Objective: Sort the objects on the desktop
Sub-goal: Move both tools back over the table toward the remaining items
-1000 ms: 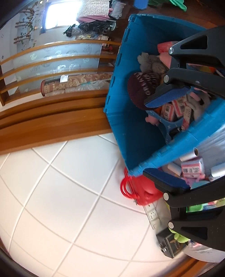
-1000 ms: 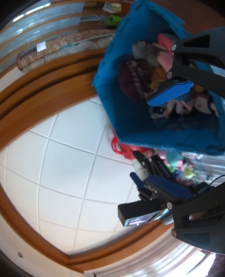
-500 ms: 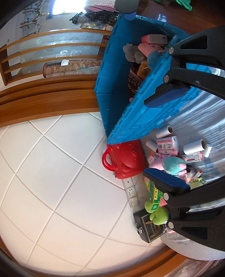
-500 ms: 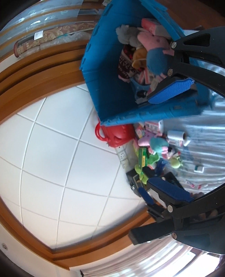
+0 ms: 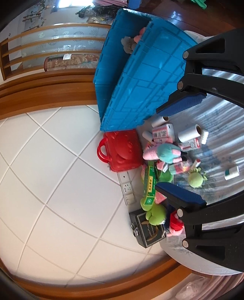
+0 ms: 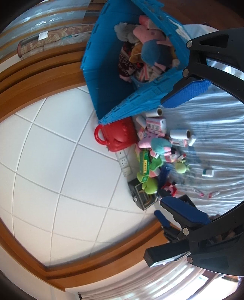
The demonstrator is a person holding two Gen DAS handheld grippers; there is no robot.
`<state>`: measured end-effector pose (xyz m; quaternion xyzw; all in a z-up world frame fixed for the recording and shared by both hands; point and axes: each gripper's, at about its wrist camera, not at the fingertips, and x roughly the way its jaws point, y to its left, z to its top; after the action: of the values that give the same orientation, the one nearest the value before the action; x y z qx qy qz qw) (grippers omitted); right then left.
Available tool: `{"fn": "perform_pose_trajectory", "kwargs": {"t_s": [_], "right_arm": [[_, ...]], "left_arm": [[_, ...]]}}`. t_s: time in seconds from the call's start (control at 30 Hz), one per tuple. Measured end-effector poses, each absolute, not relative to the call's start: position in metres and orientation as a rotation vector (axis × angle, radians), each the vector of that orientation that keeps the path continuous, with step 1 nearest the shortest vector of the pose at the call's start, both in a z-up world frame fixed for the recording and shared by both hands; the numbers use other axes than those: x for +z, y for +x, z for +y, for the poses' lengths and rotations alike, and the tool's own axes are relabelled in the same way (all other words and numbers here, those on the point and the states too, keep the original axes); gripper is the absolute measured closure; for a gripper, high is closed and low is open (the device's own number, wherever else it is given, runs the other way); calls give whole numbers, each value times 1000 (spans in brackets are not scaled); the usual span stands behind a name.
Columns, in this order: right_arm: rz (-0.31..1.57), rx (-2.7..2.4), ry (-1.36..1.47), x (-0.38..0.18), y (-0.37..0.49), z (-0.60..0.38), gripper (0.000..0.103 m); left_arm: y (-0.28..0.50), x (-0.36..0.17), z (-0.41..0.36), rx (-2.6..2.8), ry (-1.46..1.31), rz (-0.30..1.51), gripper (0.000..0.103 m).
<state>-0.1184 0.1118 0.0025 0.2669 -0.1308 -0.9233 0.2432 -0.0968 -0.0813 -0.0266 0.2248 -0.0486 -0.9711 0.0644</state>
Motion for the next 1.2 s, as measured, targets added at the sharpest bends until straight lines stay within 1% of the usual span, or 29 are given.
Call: {"fn": "perform_pose_trajectory", "kwargs": {"t_s": [0.33, 0.5, 0.77, 0.87, 0.97, 1.03, 1.2], "right_arm": [[-319, -2469, 803, -24, -117, 90, 6], [-276, -2440, 801, -30, -117, 91, 6], [-251, -2395, 835, -44, -121, 112, 6], [-229, -2376, 829, -47, -119, 120, 6], [-185, -2365, 826, -58, -116, 124, 6], [-158, -2360, 834, -67, -115, 124, 6], [-110, -2318, 906, -95, -120, 113, 6]], "left_arm": [[-73, -64, -117, -2789, 759, -137, 31], [-66, -75, -118, -2716, 793, -112, 31], [-51, -82, -107, -2643, 776, -117, 31], [-34, -90, -111, -2601, 753, -116, 31], [-12, -105, -122, -2548, 733, -103, 31], [1, -115, -136, -2510, 749, -69, 31], [29, -141, -171, -2385, 810, -50, 31]]}}
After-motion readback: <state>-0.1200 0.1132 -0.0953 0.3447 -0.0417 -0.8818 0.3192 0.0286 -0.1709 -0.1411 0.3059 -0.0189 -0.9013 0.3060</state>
